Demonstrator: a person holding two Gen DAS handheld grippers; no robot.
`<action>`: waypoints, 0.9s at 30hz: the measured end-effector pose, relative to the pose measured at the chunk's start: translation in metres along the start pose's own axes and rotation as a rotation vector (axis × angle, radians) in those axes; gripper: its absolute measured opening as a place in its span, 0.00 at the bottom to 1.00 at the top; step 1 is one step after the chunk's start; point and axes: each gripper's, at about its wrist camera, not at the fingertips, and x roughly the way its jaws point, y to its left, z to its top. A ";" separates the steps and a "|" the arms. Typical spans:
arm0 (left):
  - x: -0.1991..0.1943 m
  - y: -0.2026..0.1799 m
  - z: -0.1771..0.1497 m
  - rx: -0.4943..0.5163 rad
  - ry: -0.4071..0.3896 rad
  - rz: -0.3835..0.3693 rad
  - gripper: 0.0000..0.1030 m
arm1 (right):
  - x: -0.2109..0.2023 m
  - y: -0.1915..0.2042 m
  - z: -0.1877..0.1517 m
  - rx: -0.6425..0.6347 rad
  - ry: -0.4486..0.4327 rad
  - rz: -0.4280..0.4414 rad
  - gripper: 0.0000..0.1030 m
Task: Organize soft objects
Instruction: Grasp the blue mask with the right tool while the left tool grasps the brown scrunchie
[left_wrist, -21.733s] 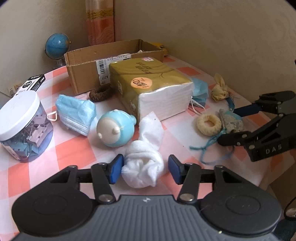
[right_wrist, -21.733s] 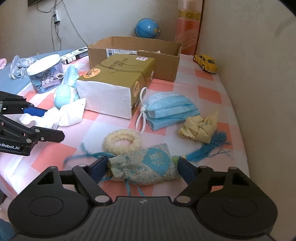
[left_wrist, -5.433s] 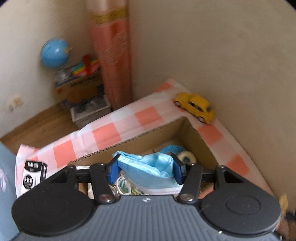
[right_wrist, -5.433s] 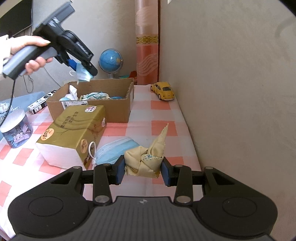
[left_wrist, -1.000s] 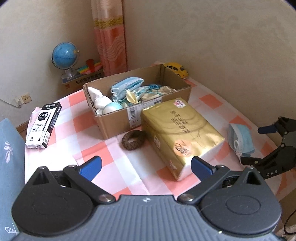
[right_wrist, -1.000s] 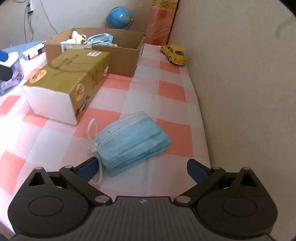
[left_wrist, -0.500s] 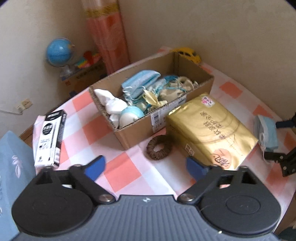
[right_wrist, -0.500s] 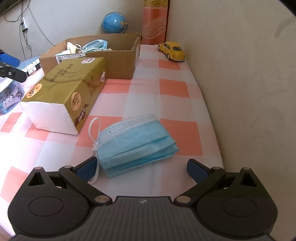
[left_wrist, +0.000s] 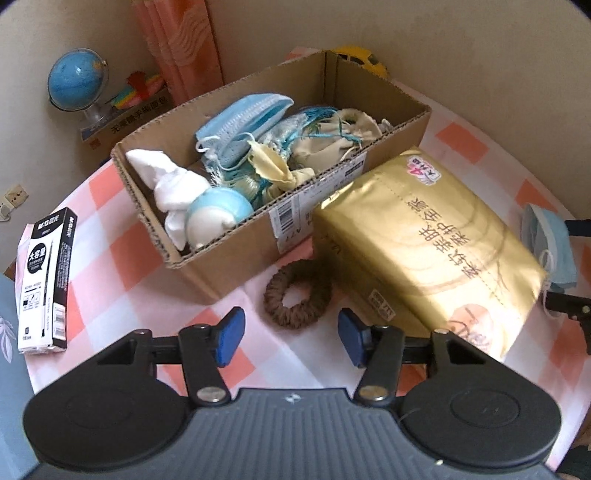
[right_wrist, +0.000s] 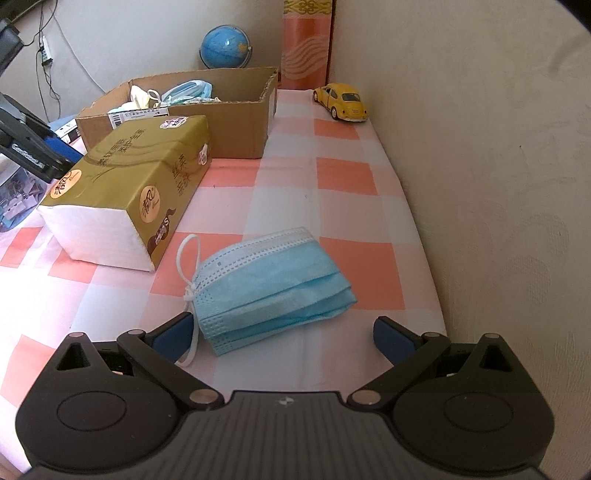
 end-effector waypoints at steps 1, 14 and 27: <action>0.002 0.000 0.001 0.001 0.001 -0.003 0.52 | 0.000 0.000 0.000 0.000 0.000 0.000 1.00; 0.008 0.006 -0.003 -0.033 0.002 -0.032 0.33 | 0.000 0.000 -0.001 0.004 -0.008 -0.002 1.00; -0.003 0.001 -0.022 -0.028 0.023 -0.003 0.56 | -0.001 0.000 0.000 0.001 -0.009 0.000 1.00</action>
